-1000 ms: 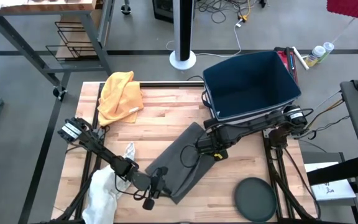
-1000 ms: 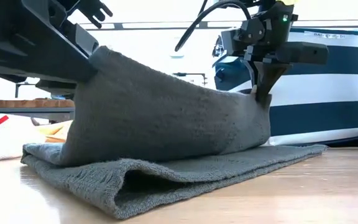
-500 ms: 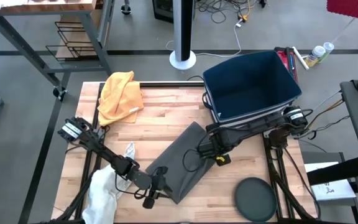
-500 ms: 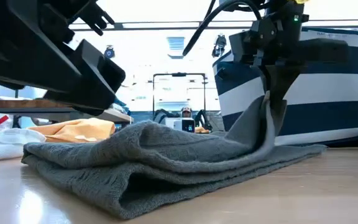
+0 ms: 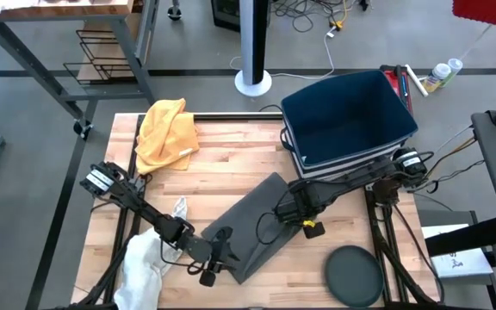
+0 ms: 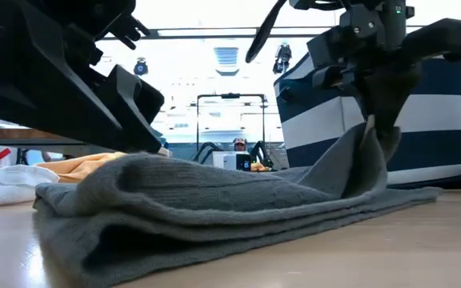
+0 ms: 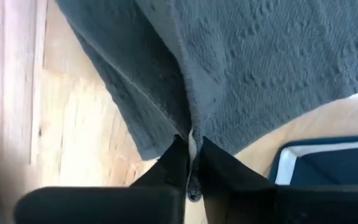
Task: Fold kitchen towel into neat rectangle
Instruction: Fold the gray towel
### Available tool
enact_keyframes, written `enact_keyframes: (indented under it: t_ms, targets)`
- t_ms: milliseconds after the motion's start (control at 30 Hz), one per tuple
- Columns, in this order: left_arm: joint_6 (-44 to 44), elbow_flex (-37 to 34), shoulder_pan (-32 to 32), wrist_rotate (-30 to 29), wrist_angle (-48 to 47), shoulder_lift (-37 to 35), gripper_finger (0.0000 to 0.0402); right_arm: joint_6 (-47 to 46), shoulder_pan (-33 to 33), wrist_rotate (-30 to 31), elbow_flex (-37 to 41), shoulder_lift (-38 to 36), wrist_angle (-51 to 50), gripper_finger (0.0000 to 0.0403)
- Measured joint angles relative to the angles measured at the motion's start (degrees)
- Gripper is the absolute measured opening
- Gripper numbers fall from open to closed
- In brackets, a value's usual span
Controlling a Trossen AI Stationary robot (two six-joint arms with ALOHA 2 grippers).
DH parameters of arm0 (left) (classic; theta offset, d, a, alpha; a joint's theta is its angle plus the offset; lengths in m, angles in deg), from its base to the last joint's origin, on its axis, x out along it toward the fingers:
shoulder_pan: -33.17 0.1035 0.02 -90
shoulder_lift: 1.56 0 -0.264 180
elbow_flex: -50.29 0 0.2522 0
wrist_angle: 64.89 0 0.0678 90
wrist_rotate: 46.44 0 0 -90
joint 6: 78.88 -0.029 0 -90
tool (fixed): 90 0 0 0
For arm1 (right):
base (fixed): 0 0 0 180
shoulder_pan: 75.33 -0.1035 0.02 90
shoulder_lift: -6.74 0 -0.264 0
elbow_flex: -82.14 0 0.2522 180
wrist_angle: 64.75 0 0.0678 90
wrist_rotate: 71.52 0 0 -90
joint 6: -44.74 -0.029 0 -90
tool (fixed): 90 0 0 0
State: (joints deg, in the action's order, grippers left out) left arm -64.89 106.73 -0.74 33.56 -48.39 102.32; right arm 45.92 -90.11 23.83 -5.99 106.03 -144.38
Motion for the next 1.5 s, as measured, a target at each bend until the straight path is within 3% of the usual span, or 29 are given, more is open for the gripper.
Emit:
enact_keyframes:
  t_ms: [167,267,433,600,833,1100,1267,1500]
  targets:
    - [0.25,-0.02,0.0,1.09,-2.24,0.0,0.0125,-1.36,0.03,-0.42,0.0,0.0,-0.82,0.0101]
    - [1.01,-0.03,0.0,1.55,-4.52,0.0,0.0117,-2.45,0.02,-4.86,-0.1,-0.07,-2.24,0.0137]
    - [1.54,-0.07,0.0,1.57,-7.14,0.0,0.0101,-5.61,0.02,-8.83,-0.15,-0.18,-5.42,0.0167]
    - [1.7,-0.07,0.0,1.6,-7.48,0.0,0.0089,-5.93,0.04,-6.82,1.0,-0.31,-1.28,0.0159]
    - [4.26,-0.09,0.0,1.56,-10.49,-0.66,0.0088,-10.17,0.04,-3.32,8.38,-0.33,6.18,0.0127]
    - [0.98,2.4,-0.02,0.97,-9.19,-3.11,0.0108,-14.9,-1.65,-6.05,15.07,-0.3,22.08,0.0106]
    - [-2.32,5.72,0.3,-1.08,-9.04,-0.79,0.0112,-14.21,-1.86,-6.28,14.7,-0.49,20.9,0.0114]
    - [-3.02,12.45,0.61,3.55,-12.46,7.47,0.0101,-14.01,-1.86,-4.53,11.37,-1.82,15.88,0.0128]
